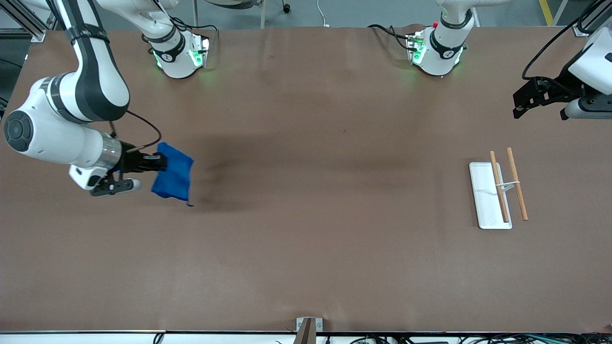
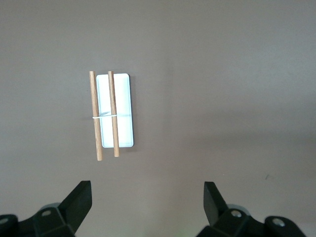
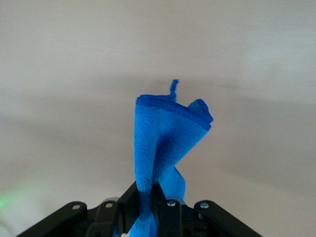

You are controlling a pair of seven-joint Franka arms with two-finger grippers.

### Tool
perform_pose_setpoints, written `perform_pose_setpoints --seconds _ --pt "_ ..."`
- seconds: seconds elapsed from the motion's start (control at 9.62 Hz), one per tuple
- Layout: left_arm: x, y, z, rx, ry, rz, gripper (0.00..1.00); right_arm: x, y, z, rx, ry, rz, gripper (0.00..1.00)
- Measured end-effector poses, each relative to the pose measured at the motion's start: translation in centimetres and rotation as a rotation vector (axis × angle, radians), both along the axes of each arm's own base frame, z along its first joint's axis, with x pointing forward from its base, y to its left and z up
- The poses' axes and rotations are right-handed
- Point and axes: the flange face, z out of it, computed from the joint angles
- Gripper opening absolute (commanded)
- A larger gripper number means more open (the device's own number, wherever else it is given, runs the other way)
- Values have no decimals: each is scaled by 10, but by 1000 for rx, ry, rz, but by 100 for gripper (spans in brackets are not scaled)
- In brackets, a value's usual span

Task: Right arm passes towel to left arm to hang
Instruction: 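Carry the towel toward the middle while the left gripper approaches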

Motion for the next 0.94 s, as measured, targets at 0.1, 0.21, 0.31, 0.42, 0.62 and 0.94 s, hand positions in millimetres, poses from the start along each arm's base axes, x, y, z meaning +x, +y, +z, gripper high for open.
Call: perform_pose_setpoints --seconds 0.1,0.21,0.31,0.42,0.62,0.94 --pt "0 0 0 0 0 0 100 -1 31 9 109 -9 -20 0" --pt "0 -2 0 -18 2 -2 100 -3 62 18 212 -17 -43 0" --pt "0 -8 -1 -76 10 -4 100 -8 96 24 308 -22 -62 0" --pt "2 -14 -5 -152 28 -6 100 -15 127 31 395 -18 -82 0" --pt "24 -30 -39 -326 84 2 100 -30 184 43 553 -20 -151 0" --pt "70 -61 -121 -689 244 67 100 -53 237 55 759 62 -277 0"
